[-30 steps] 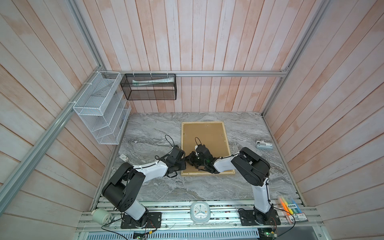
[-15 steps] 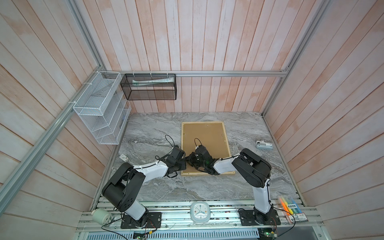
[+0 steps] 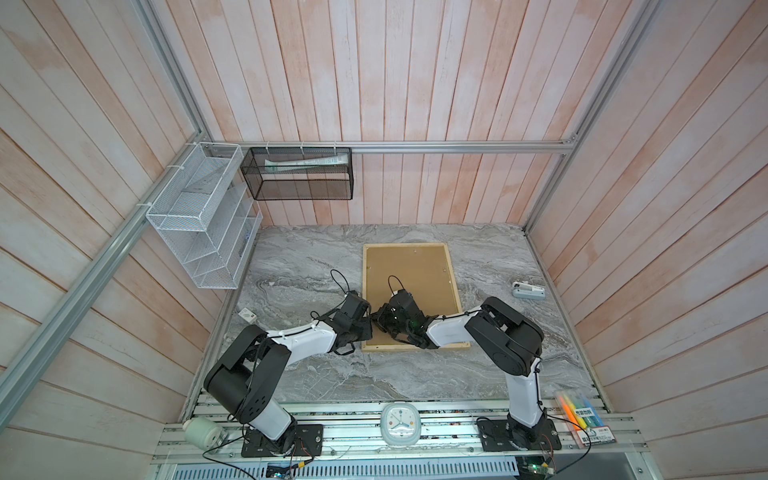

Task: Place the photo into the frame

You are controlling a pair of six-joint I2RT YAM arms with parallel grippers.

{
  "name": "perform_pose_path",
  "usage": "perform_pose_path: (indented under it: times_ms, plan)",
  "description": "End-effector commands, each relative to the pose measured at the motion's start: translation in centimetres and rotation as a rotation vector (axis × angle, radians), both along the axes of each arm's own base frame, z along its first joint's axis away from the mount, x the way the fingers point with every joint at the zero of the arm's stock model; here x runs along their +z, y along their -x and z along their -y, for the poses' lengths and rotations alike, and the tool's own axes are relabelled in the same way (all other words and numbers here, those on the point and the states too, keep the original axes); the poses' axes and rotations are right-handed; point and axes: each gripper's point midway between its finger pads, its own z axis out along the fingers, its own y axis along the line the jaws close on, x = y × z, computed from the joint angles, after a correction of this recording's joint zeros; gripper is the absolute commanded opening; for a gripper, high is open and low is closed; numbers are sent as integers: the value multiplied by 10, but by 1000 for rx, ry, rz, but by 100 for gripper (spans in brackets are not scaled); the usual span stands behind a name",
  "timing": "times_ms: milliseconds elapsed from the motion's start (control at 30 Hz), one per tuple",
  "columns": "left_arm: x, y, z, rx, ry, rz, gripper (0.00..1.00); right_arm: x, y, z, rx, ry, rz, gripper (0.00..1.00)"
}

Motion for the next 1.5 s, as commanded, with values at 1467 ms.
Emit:
perform_pose_path:
  times_ms: [1467]
  plan:
    - [-24,6,17,-136,-35,-102,0,49,-82,15,113,73,265,0]
